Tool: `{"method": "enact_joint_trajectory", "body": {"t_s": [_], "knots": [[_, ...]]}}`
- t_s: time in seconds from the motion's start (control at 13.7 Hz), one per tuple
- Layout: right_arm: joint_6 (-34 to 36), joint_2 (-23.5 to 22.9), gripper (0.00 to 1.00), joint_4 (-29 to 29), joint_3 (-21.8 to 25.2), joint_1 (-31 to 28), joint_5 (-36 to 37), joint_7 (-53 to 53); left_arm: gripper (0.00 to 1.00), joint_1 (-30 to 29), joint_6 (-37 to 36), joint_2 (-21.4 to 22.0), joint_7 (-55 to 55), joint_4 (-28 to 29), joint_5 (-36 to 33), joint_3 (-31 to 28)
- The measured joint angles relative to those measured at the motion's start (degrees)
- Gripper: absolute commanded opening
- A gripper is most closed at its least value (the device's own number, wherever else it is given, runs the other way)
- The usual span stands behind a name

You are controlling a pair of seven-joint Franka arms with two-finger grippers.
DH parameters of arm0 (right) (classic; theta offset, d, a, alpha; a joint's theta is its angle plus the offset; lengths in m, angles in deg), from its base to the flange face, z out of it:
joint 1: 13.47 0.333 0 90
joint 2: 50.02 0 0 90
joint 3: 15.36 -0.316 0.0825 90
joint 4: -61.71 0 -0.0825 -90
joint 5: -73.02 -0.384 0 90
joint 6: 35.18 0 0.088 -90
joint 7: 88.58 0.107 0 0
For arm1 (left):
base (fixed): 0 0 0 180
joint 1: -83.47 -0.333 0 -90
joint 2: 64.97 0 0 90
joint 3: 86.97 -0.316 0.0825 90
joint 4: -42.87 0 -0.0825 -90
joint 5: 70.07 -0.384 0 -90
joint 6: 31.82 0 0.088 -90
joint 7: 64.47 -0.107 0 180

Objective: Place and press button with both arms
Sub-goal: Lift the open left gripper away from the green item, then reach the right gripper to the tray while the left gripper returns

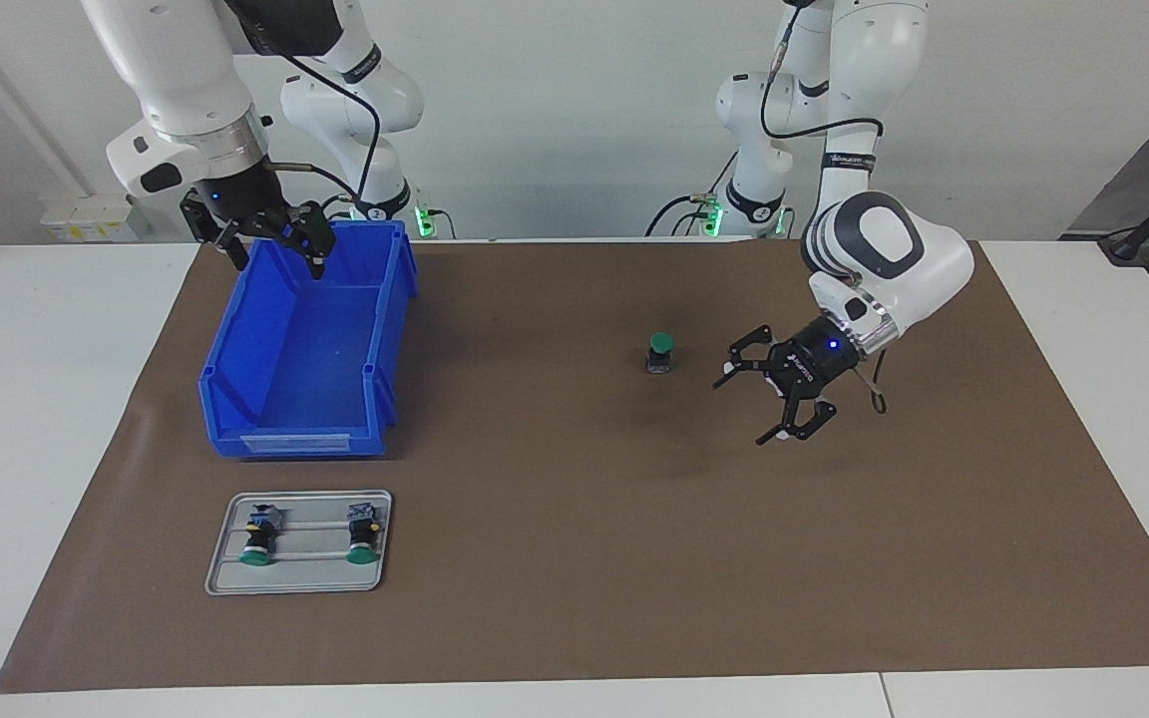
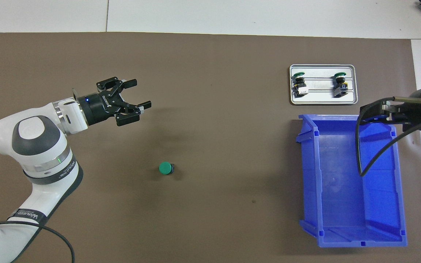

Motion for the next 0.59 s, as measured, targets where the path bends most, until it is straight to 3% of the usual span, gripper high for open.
{"method": "enact_joint_trajectory", "body": {"t_s": [0.59], "knots": [[-8.1,0.0,0.98,4.1,-0.1,6.9,-0.1,1.3,0.96,-0.1,1.3,1.7,33.4,-3.7,-37.0,-0.2]]}}
